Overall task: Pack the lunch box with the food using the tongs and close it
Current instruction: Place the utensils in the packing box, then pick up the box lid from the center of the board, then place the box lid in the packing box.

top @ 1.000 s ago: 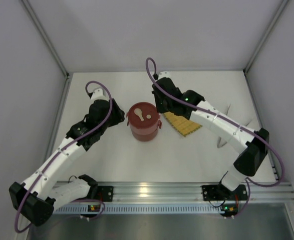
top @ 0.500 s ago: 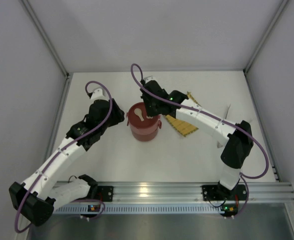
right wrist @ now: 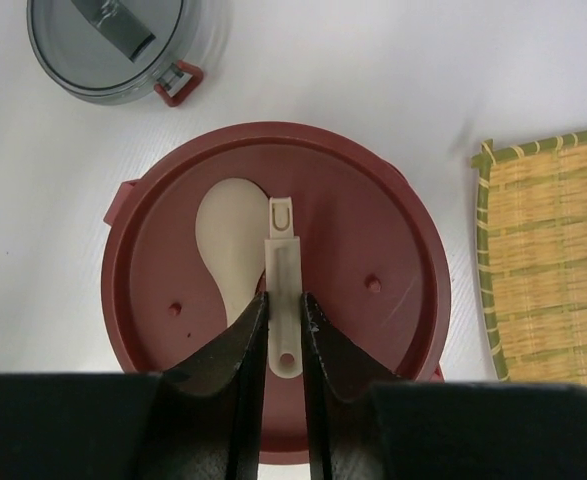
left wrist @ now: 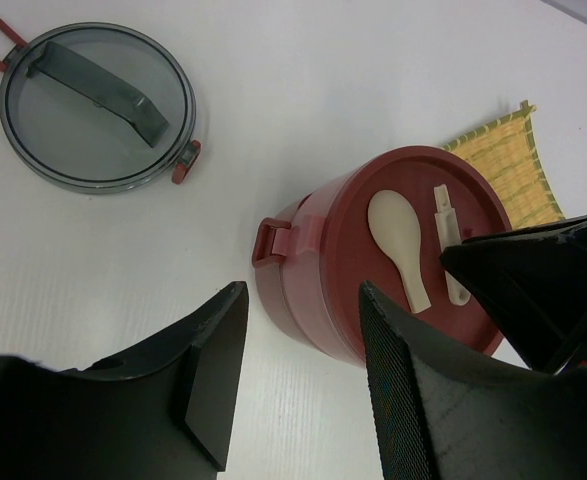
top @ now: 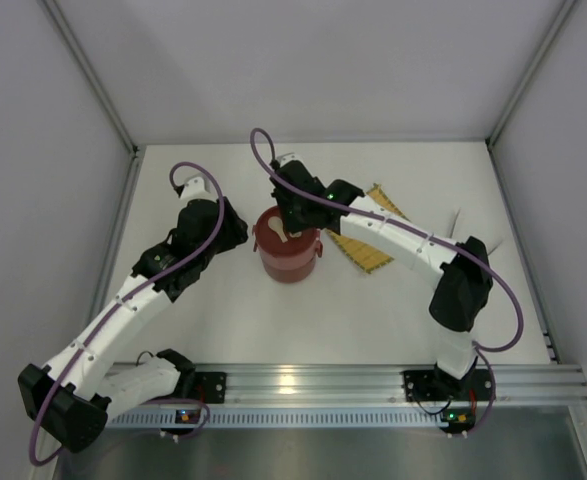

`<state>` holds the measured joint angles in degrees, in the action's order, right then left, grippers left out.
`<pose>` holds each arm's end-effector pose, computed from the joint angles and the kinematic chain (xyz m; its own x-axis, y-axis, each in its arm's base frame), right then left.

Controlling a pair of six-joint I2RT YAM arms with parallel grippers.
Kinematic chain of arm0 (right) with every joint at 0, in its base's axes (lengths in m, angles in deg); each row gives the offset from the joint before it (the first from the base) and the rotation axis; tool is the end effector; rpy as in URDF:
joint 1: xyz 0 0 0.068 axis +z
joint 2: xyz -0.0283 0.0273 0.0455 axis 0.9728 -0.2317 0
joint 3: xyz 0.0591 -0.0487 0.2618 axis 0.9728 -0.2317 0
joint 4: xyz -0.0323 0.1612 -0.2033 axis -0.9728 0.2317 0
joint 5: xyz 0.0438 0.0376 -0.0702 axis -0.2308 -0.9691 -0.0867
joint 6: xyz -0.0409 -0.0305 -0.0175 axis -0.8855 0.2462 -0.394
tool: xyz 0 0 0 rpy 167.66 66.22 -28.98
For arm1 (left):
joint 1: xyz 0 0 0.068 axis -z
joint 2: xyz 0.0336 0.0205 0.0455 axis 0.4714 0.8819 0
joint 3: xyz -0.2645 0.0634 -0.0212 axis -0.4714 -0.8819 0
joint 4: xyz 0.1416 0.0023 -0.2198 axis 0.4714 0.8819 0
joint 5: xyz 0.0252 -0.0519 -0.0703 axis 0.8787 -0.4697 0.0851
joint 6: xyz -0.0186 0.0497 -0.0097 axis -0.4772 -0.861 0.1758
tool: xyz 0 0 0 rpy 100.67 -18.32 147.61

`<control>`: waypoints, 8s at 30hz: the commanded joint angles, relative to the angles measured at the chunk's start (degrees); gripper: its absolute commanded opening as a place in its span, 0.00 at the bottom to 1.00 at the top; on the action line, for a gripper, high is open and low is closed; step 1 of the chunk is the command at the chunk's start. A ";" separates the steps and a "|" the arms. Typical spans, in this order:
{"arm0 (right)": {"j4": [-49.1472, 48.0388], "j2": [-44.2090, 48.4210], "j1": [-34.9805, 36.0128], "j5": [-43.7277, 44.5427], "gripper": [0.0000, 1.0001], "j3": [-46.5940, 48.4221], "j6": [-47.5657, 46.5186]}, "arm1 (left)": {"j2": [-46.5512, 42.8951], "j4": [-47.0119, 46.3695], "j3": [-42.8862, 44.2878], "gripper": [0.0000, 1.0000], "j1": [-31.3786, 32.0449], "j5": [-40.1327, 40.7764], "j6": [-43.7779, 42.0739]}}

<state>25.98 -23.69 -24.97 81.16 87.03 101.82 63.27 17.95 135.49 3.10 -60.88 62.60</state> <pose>0.2652 0.3207 0.3288 -0.6753 -0.2532 -0.6928 -0.4282 0.8993 0.0886 0.1961 -0.1053 0.3346 -0.4992 -0.3937 -0.7719 -0.0805 0.9080 -0.4111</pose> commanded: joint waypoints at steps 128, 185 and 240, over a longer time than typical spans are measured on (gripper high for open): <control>-4.96 33.94 -16.22 -10.76 0.39 -19.55 -1.87 | 21.57 14.20 41.14 0.00 -4.68 -6.57 2.54; -7.34 30.16 -18.50 -8.66 0.38 -17.53 0.50 | 27.57 38.67 48.47 0.00 24.85 45.64 45.77; 0.57 40.98 -24.83 -7.43 0.39 -19.90 3.05 | 43.63 57.71 49.31 0.00 20.46 25.42 101.17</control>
<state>25.96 15.53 -49.05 73.93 66.57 104.40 108.34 65.38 183.11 24.08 -36.12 137.29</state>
